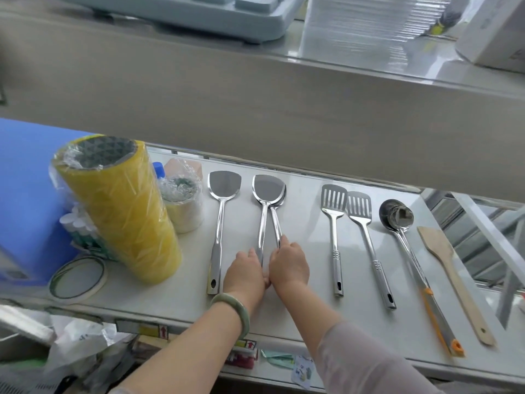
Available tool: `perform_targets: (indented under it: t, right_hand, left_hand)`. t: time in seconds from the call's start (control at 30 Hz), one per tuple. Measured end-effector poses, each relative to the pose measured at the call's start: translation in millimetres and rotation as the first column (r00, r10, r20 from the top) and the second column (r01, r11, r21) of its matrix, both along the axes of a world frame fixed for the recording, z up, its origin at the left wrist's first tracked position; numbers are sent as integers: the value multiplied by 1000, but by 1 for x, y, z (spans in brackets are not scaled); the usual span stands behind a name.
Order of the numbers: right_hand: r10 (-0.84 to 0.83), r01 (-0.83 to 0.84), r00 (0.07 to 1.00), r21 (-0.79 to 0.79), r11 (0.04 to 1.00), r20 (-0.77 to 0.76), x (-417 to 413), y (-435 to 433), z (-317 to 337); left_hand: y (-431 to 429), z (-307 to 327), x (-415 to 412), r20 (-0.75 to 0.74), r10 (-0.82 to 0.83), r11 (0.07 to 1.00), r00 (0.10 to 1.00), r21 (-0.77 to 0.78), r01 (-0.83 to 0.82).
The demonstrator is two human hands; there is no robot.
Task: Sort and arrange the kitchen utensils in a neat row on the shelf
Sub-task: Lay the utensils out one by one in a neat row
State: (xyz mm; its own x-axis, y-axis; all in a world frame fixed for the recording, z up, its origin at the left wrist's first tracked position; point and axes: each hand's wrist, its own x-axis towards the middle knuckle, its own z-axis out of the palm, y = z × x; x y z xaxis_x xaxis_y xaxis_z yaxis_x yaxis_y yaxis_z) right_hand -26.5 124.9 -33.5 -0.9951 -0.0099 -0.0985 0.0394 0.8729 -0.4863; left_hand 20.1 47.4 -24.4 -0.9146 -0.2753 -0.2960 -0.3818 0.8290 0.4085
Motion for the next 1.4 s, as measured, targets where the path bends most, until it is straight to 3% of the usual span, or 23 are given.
perform_targets:
  t: [0.37,0.63,0.8,1.2,1.3,1.4]
  right_hand:
    - [-32,33,999,93,995,-13,-1,6,-3]
    - [-97,96,995,35,995,30,0,23,1]
    - [-26,27,1000,125,992,-11,17,31,-5]
    - [-50,39,998,228,973,43,-2,44,-6]
    - [-106,105,994,177,979,-8,6,42,5]
    - [32,-22,992,83,996,-121,20,27,12]
  left_hand:
    - [-4,-4,10,17,23,999,1000,-50,-22]
    - [-6,1,0,11,-41,997,999,-72,42]
    - [-5,0,-5,-14,-58,995,998,-85,57]
    - [2,-11,-3,-67,-106,983,992,-155,94]
    - [-5,-10,7,-194,-137,974,971,-203,97]
    - [-23,-12,17,-376,-58,970,925,-242,-37]
